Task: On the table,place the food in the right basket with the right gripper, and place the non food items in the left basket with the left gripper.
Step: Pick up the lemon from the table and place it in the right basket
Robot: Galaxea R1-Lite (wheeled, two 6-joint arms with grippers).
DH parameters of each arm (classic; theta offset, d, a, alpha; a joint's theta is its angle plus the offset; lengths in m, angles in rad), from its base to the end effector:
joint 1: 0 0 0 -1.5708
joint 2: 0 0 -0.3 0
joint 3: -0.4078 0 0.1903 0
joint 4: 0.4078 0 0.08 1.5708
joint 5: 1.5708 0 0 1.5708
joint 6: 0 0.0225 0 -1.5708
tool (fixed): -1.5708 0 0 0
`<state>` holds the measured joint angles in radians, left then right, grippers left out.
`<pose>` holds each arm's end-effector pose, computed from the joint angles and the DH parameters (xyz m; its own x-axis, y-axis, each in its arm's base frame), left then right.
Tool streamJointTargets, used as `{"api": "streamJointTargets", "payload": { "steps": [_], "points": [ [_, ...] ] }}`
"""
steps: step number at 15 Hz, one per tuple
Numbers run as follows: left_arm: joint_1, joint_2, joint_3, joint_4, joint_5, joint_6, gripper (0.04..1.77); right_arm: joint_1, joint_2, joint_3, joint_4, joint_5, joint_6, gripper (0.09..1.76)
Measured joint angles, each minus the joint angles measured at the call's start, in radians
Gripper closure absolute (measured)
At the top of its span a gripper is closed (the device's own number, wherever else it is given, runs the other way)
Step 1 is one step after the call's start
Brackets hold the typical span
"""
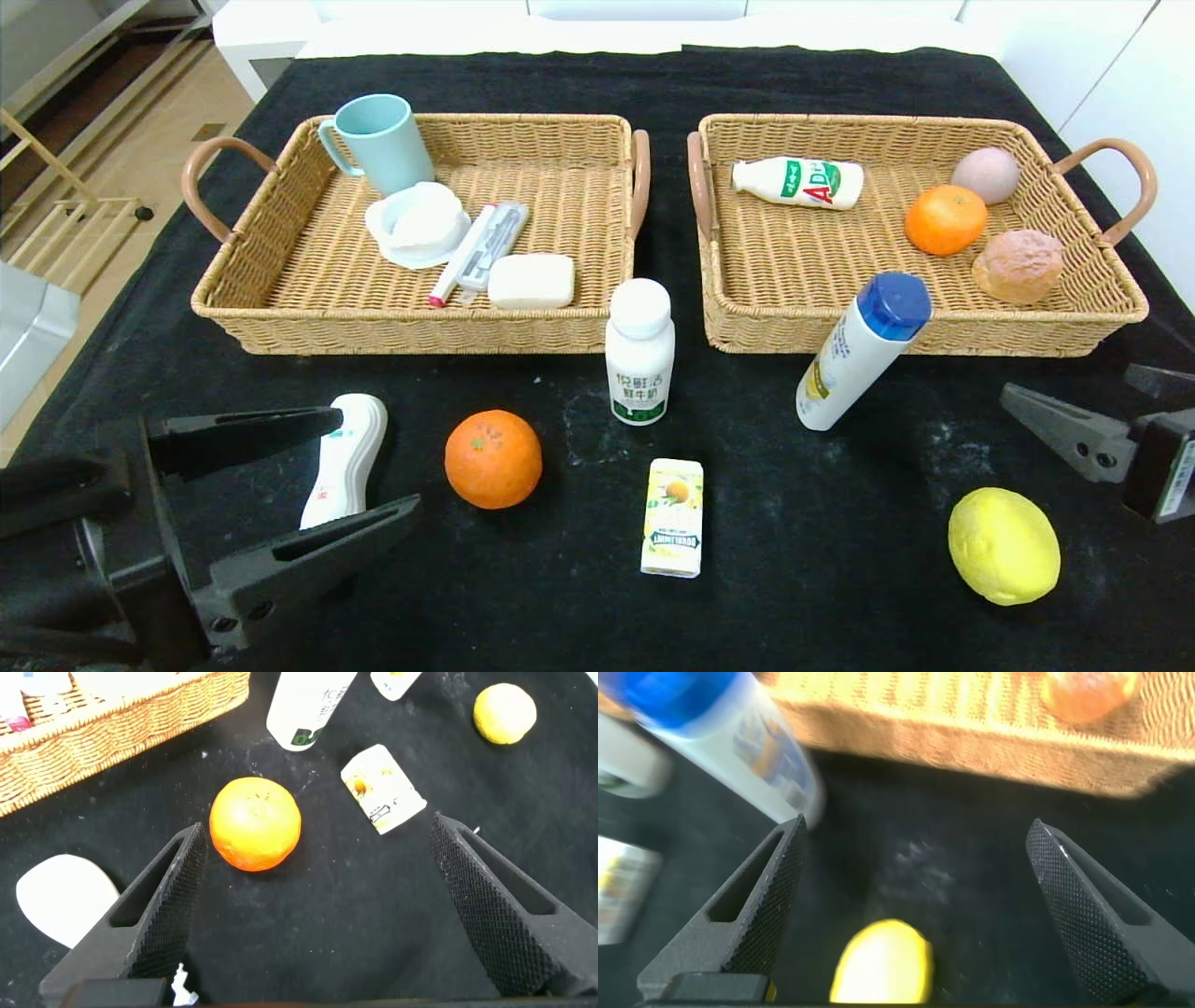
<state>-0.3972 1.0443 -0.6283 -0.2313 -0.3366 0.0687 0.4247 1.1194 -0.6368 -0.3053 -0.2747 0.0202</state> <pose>0.1254 -0.0606 0.2392 0.7278 -0.6635 -0.1733 0.6746 0.7382 0.0070 0.1474 0.0599 0.2378 0.9750 0.1432 -0.1698 -0.1500 0.9883 -0.0280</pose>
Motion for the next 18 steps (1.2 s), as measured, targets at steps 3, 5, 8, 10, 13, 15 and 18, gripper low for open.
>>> {"api": "streamJointTargets", "payload": {
  "steps": [3,5,8,10,13,15,18],
  "points": [
    [0.003,-0.006,0.001,-0.001,0.000,0.000,0.09,-0.003,0.026,-0.057,0.110,-0.011,-0.002,0.14],
    [0.004,-0.012,0.002,-0.001,0.000,0.000,0.09,-0.006,0.039,-0.101,0.201,-0.029,0.034,0.14],
    [0.005,-0.020,0.003,0.000,-0.001,0.001,0.09,-0.010,0.051,-0.236,0.486,-0.034,0.145,0.14],
    [0.005,-0.022,0.004,-0.001,-0.001,0.001,0.09,-0.011,0.064,-0.344,0.698,-0.034,0.249,0.14],
    [0.005,-0.027,0.004,0.000,-0.001,0.003,0.09,-0.012,0.110,-0.437,0.816,-0.013,0.372,0.14],
    [0.005,-0.031,0.004,0.000,-0.001,0.007,0.09,-0.013,0.142,-0.441,0.818,-0.004,0.403,0.14],
    [0.005,-0.038,0.004,0.009,0.000,0.009,0.09,-0.013,0.183,-0.423,0.811,0.019,0.426,0.14]
  ]
}}
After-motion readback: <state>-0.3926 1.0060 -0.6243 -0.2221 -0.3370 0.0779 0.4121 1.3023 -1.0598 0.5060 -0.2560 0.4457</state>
